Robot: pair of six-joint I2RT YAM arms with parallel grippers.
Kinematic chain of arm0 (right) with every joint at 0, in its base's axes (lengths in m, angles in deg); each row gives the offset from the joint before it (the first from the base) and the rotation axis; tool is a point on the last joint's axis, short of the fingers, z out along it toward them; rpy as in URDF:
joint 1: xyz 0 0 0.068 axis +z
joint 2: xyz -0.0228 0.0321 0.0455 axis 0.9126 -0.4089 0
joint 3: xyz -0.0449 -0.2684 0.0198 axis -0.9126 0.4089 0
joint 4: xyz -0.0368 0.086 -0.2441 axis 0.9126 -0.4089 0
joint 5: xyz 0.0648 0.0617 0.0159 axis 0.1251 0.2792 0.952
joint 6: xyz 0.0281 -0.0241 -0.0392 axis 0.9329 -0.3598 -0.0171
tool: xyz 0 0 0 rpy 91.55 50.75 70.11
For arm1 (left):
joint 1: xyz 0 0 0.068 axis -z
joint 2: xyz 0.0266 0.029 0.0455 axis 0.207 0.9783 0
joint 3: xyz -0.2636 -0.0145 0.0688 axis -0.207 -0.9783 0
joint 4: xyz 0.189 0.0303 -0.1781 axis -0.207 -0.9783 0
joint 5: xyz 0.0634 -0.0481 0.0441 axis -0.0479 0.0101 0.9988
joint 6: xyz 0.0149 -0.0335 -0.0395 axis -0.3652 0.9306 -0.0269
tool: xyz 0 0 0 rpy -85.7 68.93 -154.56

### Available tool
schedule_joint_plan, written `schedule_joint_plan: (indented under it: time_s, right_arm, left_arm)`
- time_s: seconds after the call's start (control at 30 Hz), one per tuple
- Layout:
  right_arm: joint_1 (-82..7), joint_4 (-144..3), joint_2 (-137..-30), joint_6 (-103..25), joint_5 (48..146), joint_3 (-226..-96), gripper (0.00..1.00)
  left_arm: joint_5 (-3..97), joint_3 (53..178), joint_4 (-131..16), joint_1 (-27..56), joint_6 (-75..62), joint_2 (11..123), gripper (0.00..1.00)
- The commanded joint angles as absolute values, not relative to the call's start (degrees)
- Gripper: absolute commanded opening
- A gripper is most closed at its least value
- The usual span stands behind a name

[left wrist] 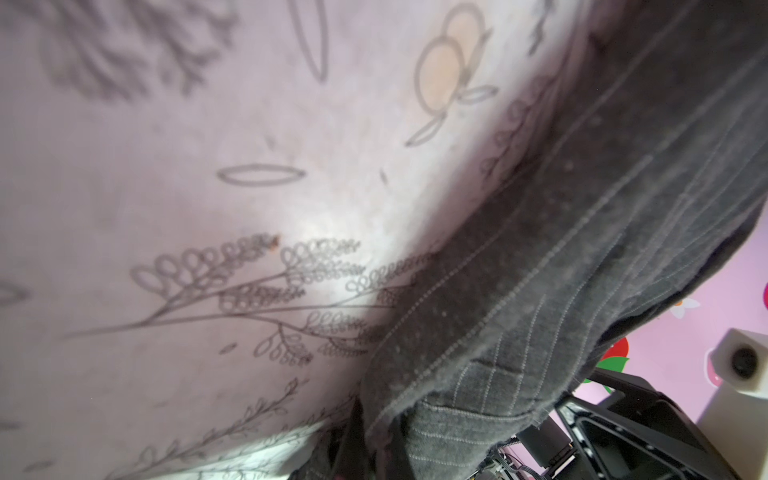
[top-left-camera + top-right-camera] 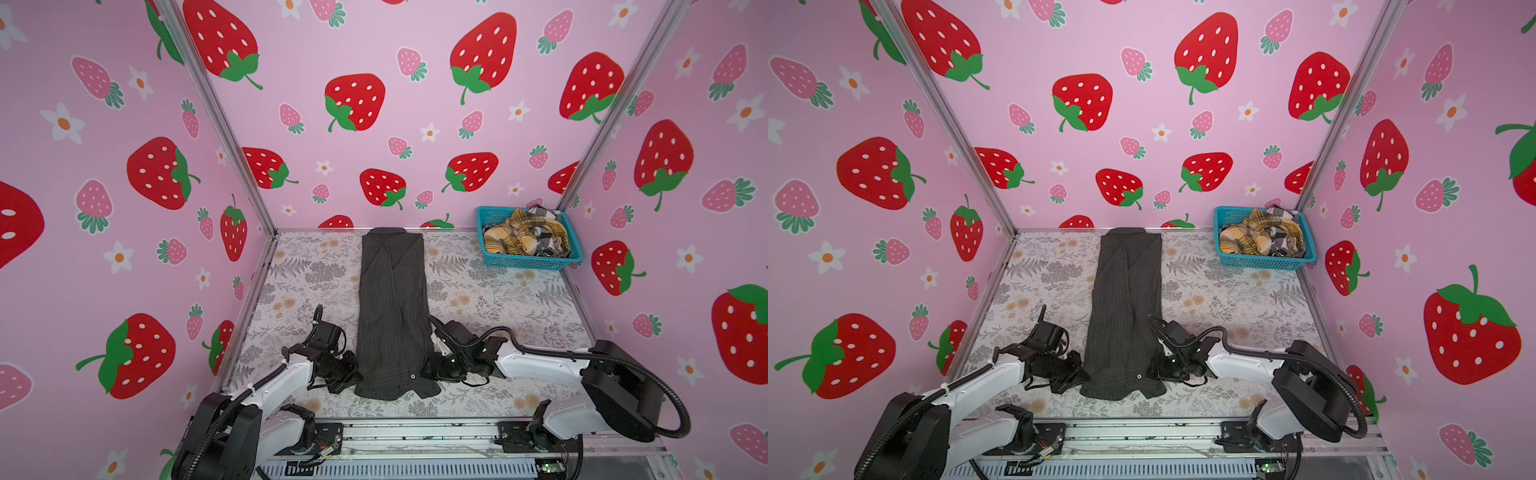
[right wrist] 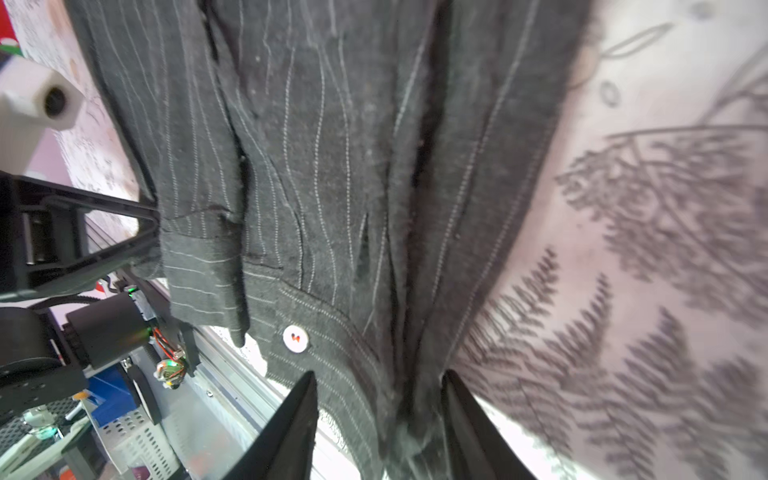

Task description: Fold and stack the long sleeve shirts

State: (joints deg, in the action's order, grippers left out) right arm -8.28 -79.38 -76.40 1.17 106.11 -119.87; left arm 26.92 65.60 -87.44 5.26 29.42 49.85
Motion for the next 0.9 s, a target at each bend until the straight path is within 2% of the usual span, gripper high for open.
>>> schedule_joint_plan:
  time_s: [0.0,0.07,0.2,0.23,0.3,0.33,0.37,0.4,0.47,0.57,0.6,0.77,0.87]
  right_arm:
    - [-8.5,-81.0,-74.9,2.6,104.6,-117.8,0.38]
    - [-8.5,-79.0,-76.6,2.4,106.1,-117.3,0.28]
    - [-8.5,-77.8,-79.3,1.0,107.7,-118.7,0.21]
    - [-8.5,-78.0,-79.3,0.8,107.7,-119.1,0.25]
    - [-8.4,-79.6,-79.1,0.5,107.1,-119.6,0.46]
    - [-8.4,-80.2,-78.7,0.6,106.8,-119.6,0.51]
    - [-8.3,-80.3,-78.3,0.8,106.6,-119.3,0.51]
    - [-8.3,-80.3,-77.9,1.1,106.5,-118.9,0.44]
    - [-8.3,-80.3,-77.7,1.6,106.7,-118.5,0.22]
    - [-8.3,-80.5,-77.8,1.6,107.3,-118.7,0.03]
    - [-8.3,-80.6,-77.6,1.6,107.4,-118.8,0.0]
    - [-8.2,-81.2,-72.0,2.4,107.5,-118.4,0.0]
    - [-7.6,-83.5,-68.6,3.3,106.9,-117.6,0.0]
  left_arm:
    - [28.0,64.3,-91.3,6.1,30.4,48.8,0.04]
    - [27.9,64.3,-91.3,6.4,30.6,48.4,0.03]
    - [27.5,64.5,-91.2,6.6,30.7,48.1,0.01]
    - [27.5,64.5,-91.2,6.7,30.7,48.2,0.01]
    - [27.6,64.6,-91.1,6.6,30.6,48.4,0.01]
    - [27.5,64.7,-91.2,6.6,30.6,48.5,0.01]
    - [27.5,64.8,-91.2,6.6,30.5,48.5,0.02]
    - [27.6,64.9,-91.1,6.6,30.6,48.6,0.01]
    - [27.6,64.8,-91.0,6.6,30.7,48.6,0.01]
    - [27.6,64.9,-90.8,6.6,30.6,48.9,0.0]
    - [27.6,64.9,-90.7,6.7,30.7,49.0,0.0]
    - [27.2,65.3,-92.0,6.9,30.5,47.6,0.0]
    - [28.9,66.6,-95.9,8.6,31.6,43.1,0.0]
